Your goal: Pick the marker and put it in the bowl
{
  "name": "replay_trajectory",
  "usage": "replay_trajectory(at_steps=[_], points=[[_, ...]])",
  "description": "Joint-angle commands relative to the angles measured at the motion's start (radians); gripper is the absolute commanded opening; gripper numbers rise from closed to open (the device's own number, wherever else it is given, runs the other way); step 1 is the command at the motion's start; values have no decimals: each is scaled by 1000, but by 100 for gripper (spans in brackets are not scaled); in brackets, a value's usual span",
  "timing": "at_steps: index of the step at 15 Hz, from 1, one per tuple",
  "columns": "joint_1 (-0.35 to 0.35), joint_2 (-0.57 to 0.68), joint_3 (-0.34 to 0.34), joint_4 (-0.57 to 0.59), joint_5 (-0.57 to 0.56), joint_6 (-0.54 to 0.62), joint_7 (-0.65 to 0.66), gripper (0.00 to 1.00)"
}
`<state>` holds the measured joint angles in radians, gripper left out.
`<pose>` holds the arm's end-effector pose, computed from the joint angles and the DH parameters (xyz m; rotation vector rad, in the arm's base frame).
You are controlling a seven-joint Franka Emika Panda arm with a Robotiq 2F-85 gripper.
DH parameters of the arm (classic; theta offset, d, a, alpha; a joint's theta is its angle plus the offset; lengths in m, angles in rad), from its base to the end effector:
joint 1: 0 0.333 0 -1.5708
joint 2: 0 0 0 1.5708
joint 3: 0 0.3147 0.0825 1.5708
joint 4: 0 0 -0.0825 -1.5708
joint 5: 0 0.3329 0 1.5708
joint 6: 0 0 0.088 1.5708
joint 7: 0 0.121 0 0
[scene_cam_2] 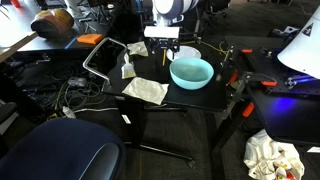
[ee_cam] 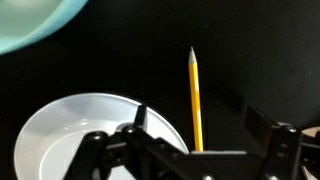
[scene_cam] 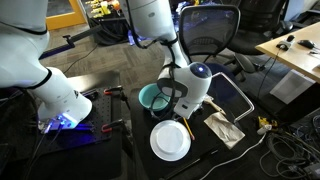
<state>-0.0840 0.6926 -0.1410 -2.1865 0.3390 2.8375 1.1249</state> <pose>0.4954 -0.1342 0.1020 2.1357 -2.2984 -0.0348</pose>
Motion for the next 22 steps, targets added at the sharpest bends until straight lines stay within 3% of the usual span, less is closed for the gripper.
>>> replay_trajectory(at_steps=[1, 4, 5, 7, 16, 22], points=[[-8, 16, 8, 30, 27, -25, -13, 100], [-10, 23, 10, 37, 28, -26, -15, 96], [-8, 26, 9, 38, 28, -21, -14, 72], [-5, 30, 8, 42, 27, -22, -11, 68], [-6, 30, 7, 64, 29, -24, -9, 2], [17, -30, -14, 5, 25, -1, 3, 3]])
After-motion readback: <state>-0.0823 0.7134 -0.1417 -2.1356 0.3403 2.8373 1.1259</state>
